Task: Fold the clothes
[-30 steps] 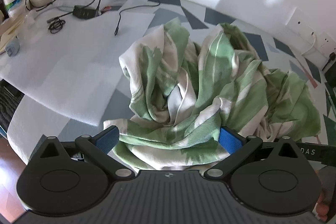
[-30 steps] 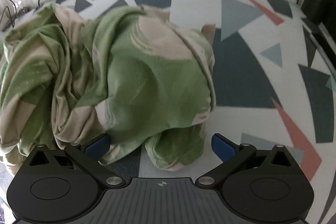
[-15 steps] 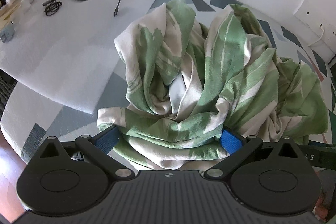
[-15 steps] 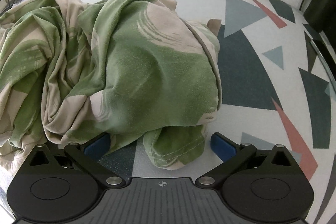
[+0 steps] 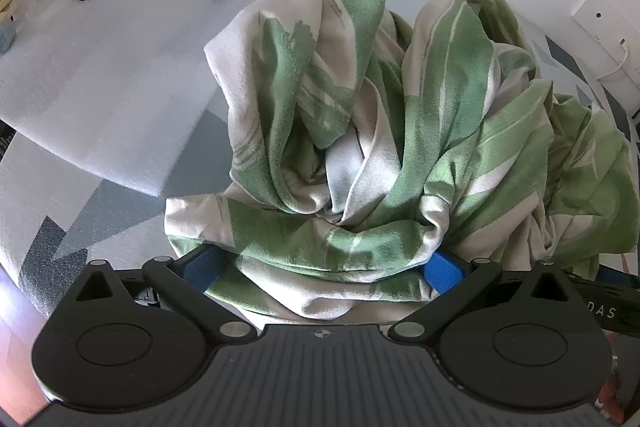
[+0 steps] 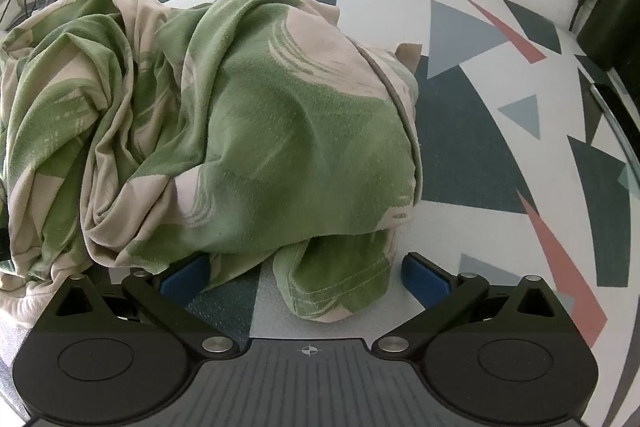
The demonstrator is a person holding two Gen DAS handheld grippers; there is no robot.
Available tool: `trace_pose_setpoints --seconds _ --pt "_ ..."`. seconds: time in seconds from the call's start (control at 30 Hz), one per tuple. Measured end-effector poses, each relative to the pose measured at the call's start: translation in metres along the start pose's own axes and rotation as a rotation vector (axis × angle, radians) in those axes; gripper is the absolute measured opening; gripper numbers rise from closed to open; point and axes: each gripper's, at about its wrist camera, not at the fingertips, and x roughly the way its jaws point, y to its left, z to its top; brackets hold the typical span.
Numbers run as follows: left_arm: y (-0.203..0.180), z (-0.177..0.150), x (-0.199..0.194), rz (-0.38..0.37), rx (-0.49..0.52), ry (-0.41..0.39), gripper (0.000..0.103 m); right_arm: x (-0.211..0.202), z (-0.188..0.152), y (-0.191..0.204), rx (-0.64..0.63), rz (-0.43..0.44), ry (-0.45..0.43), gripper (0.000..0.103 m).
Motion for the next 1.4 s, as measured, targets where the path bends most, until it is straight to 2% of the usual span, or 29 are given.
trace_pose_setpoints --seconds 0.2,0.9,1.2,1.4 --pt "-0.001 -0.001 0.000 0.002 0.010 -0.008 0.103 0.000 -0.004 -0.002 0.002 -0.002 -0.032 0.102" --pt "0.001 -0.006 -0.001 -0.001 0.020 -0.027 0.103 0.000 -0.007 -0.003 -0.001 0.000 -0.042 0.102" --pt "0.002 -0.006 -0.001 -0.016 0.026 -0.034 0.103 -0.001 -0.021 -0.006 -0.010 0.004 -0.128 0.102" --pt "0.002 0.002 0.004 -0.034 0.091 -0.029 0.103 -0.008 -0.016 -0.008 0.027 -0.029 -0.077 0.102"
